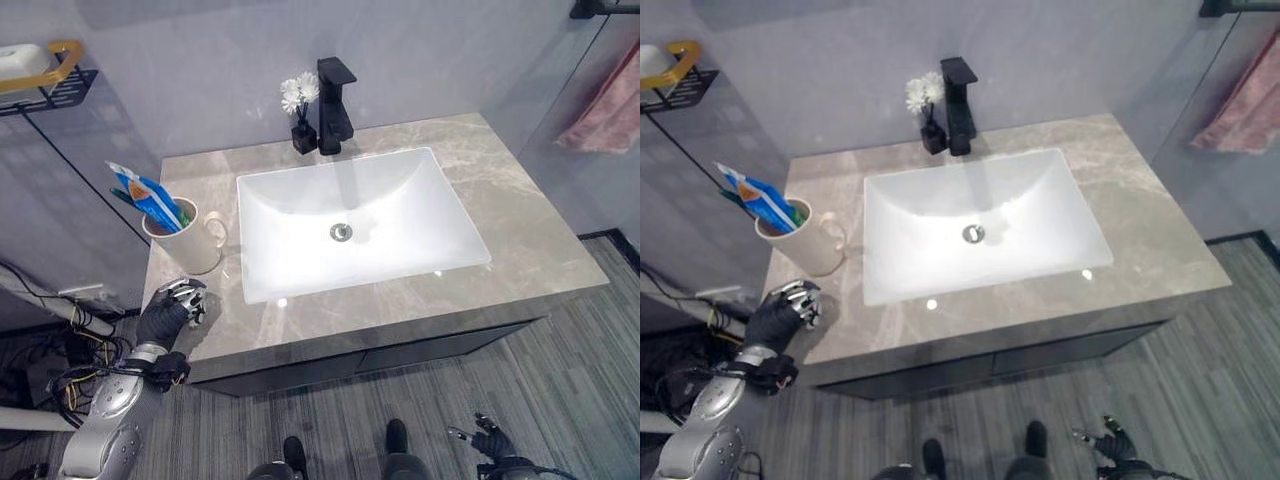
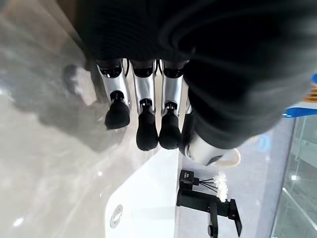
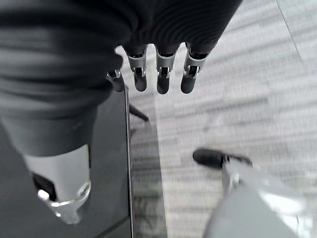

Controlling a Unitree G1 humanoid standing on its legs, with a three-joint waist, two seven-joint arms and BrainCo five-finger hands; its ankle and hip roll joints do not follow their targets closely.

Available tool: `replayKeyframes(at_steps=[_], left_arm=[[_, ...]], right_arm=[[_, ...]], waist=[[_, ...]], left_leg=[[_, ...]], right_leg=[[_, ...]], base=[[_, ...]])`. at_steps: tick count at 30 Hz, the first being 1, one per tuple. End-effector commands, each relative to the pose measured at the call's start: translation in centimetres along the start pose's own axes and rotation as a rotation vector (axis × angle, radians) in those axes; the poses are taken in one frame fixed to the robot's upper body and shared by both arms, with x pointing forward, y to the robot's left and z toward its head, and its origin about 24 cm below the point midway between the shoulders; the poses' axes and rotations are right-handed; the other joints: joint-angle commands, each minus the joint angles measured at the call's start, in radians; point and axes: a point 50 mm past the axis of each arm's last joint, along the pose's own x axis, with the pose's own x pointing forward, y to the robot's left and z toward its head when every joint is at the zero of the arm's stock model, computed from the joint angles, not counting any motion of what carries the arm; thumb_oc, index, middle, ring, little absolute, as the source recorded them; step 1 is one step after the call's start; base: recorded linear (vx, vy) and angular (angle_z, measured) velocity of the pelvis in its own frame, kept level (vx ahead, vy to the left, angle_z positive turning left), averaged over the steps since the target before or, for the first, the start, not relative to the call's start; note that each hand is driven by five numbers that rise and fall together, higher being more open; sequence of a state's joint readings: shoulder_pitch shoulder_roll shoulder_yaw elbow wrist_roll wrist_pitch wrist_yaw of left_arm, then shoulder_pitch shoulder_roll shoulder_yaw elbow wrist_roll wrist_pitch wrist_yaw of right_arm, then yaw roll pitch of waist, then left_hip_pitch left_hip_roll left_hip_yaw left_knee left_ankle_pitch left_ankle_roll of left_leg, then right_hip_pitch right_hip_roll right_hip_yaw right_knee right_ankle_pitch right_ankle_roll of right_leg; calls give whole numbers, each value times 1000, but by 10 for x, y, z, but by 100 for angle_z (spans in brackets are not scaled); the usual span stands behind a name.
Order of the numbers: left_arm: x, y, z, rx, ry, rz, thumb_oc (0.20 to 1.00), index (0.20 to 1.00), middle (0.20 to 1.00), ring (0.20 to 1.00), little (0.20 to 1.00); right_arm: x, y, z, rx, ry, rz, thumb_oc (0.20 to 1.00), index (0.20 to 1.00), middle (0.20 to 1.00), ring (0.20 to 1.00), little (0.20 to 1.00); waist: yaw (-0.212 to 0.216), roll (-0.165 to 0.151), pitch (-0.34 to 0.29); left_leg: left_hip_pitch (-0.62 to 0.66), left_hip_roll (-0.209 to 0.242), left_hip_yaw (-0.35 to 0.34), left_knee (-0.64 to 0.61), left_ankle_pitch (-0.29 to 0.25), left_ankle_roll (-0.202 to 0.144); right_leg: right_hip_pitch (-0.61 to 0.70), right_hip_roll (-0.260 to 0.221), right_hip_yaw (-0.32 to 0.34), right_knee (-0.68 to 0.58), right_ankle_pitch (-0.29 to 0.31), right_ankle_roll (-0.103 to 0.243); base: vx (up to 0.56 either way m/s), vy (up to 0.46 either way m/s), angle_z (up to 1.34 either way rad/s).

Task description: Put brush and paste in cup on sink, flatten towel.

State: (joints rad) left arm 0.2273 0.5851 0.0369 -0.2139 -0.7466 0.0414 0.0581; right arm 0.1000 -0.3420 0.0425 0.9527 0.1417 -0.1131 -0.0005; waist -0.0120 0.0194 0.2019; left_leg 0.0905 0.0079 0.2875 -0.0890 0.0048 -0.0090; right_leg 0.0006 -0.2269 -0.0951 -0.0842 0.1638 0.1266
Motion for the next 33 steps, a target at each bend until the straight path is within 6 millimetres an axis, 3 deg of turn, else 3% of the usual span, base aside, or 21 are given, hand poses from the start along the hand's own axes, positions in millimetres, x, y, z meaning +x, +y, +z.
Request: replayKeyframes(at_steps=[1, 3, 4, 6, 8, 12, 20, 33], left_arm=[[-8, -3, 18, -32, -107, -32, 200, 200, 200, 200, 200], [-13, 0, 17, -42, -99, -31, 200, 200, 200, 200, 200], [-14, 0, 16, -49, -91, -47, 200, 200, 200, 200, 200], [-14, 1, 17, -49, -87, -55, 200, 200, 200, 200, 200], [-12, -1, 15, -37, -70, -64, 200, 200, 200, 200, 200], [-12, -4, 11, -53, -60, -48, 200, 200, 200, 200, 200], [-13, 5, 15, -15, -65, 5, 200, 200, 200, 200, 200], [7, 15, 35, 86, -135, 45, 200, 200, 200, 200, 200]], right_arm=[[9, -6, 24, -42, -63, 22, 1000, 1000, 1000, 1000, 1000], [9, 0, 31, -57, -90, 65, 1000, 1000, 1000, 1000, 1000], [10, 2, 40, -87, -124, 85, 1000, 1000, 1000, 1000, 1000], [10, 7, 53, -140, -178, 113, 1000, 1000, 1000, 1000, 1000], [7, 13, 60, -165, -226, 141, 1000, 1000, 1000, 1000, 1000], [5, 16, 66, -195, -263, 163, 1000, 1000, 1000, 1000, 1000], [2, 22, 67, -246, -280, 208, 1000, 1000, 1000, 1000, 1000], [1, 27, 82, -311, -333, 249, 1000, 1000, 1000, 1000, 1000]], waist=[[40, 15, -47], [56, 16, -44], [63, 19, -35], [58, 26, -25], [48, 22, -24], [43, 16, -36], [42, 8, -33], [39, -6, 7]], left_leg=[[-30, 44, 7, 56, -33, 17], [-9, 46, 37, 41, -30, 13], [-3, 45, 49, 37, -29, 11], [-7, 43, 55, 42, -33, 14], [-12, 39, 37, 50, -41, 14], [-18, 40, 19, 48, -39, 6], [-42, 48, 7, 56, -35, -1], [-128, 54, 0, 64, -17, -12]], right_leg=[[28, 20, -74, 88, -89, 37], [5, 16, -152, 107, -54, 42], [-23, 0, -224, 125, -24, 47], [-52, -14, -269, 140, -14, 48], [-35, 0, -235, 106, -52, 34], [-1, 16, -240, 44, -56, 26], [7, 25, -253, 38, -73, 19], [-52, 35, -232, 18, -64, 18]], base=[[74, 48, -27], [39, 59, -68], [-15, 69, -78], [-9, 50, -32], [43, 12, -4], [56, -20, 12], [45, -16, 13], [1, 1, 1]])
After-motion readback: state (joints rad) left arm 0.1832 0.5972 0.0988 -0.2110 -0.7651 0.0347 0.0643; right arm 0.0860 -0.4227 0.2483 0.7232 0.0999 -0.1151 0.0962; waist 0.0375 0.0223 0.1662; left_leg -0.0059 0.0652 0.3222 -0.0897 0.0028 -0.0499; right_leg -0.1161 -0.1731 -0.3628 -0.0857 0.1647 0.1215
